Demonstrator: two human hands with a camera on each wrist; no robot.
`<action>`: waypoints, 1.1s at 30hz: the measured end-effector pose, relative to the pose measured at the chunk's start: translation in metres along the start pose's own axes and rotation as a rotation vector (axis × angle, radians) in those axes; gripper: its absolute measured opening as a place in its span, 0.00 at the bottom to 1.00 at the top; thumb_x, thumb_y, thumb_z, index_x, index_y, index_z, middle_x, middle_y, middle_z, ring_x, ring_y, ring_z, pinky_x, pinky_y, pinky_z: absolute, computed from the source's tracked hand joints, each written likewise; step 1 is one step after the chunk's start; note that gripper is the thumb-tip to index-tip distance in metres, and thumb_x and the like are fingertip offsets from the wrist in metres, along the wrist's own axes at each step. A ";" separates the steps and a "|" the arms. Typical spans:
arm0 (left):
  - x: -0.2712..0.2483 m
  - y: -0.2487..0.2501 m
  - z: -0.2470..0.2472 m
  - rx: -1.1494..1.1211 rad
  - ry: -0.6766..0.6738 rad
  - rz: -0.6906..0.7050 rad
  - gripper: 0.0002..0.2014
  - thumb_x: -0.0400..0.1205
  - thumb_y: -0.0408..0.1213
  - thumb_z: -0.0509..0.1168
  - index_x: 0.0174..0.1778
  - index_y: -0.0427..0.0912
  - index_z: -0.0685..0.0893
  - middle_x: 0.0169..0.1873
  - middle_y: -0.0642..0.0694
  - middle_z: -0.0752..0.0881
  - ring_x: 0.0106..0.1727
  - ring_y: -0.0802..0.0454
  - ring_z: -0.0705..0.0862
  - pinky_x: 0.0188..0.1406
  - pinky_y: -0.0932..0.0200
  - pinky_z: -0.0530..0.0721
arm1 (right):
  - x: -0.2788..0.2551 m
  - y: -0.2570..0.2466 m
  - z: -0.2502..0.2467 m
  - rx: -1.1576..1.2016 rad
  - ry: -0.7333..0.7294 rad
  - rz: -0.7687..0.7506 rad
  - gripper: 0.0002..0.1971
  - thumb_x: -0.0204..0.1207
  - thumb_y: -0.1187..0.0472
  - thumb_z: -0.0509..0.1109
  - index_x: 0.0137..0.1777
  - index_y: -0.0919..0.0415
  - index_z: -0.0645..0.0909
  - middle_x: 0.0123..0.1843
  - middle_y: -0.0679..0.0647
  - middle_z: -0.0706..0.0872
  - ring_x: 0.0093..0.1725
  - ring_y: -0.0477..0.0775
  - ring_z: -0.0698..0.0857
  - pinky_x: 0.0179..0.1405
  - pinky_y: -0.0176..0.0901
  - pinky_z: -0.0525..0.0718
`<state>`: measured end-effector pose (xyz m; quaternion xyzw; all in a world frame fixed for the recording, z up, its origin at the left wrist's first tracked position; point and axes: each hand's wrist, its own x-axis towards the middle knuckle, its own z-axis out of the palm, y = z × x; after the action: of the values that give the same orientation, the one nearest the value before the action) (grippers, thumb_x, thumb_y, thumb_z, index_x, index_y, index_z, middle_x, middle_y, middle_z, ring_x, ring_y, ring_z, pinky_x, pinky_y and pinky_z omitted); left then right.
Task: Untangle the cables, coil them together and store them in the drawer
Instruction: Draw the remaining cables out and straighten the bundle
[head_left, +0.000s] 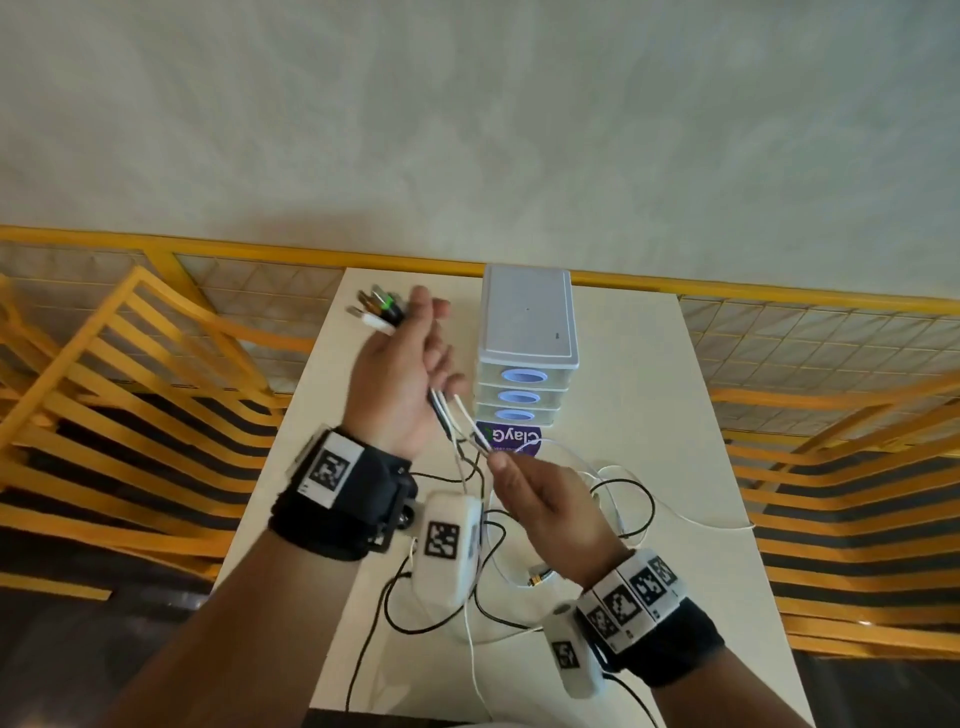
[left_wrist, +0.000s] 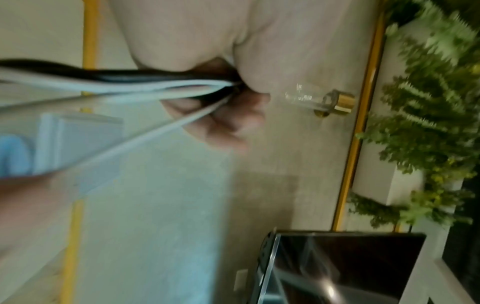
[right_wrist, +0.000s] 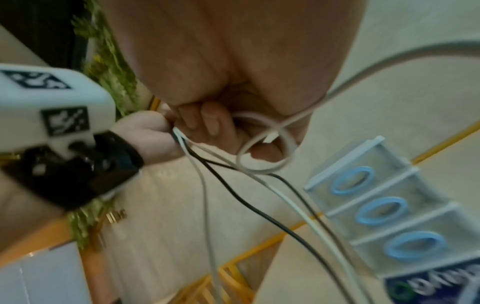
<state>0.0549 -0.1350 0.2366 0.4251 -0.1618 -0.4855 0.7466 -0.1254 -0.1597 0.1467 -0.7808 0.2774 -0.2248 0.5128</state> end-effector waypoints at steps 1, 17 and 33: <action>0.004 0.009 -0.003 0.004 0.024 0.021 0.17 0.91 0.49 0.58 0.43 0.44 0.82 0.20 0.53 0.69 0.18 0.59 0.66 0.19 0.64 0.70 | -0.006 0.009 0.000 -0.004 -0.010 0.007 0.24 0.90 0.44 0.56 0.33 0.55 0.66 0.26 0.43 0.67 0.29 0.44 0.66 0.32 0.41 0.67; 0.022 0.044 -0.016 -0.008 0.108 0.015 0.19 0.93 0.51 0.54 0.38 0.48 0.77 0.18 0.55 0.64 0.15 0.60 0.58 0.11 0.66 0.56 | -0.044 0.097 -0.016 -0.014 -0.022 0.198 0.33 0.79 0.24 0.53 0.36 0.57 0.66 0.32 0.44 0.65 0.34 0.46 0.66 0.36 0.42 0.66; 0.005 0.010 -0.007 0.096 0.106 0.001 0.18 0.92 0.48 0.57 0.36 0.47 0.77 0.21 0.55 0.63 0.17 0.60 0.58 0.13 0.66 0.57 | -0.067 0.146 -0.043 -0.298 -0.163 0.468 0.07 0.85 0.45 0.68 0.54 0.26 0.82 0.55 0.34 0.91 0.60 0.42 0.87 0.69 0.44 0.80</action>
<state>0.0675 -0.1341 0.2395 0.4856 -0.1452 -0.4537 0.7330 -0.2323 -0.1911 0.0236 -0.7778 0.4379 0.0062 0.4508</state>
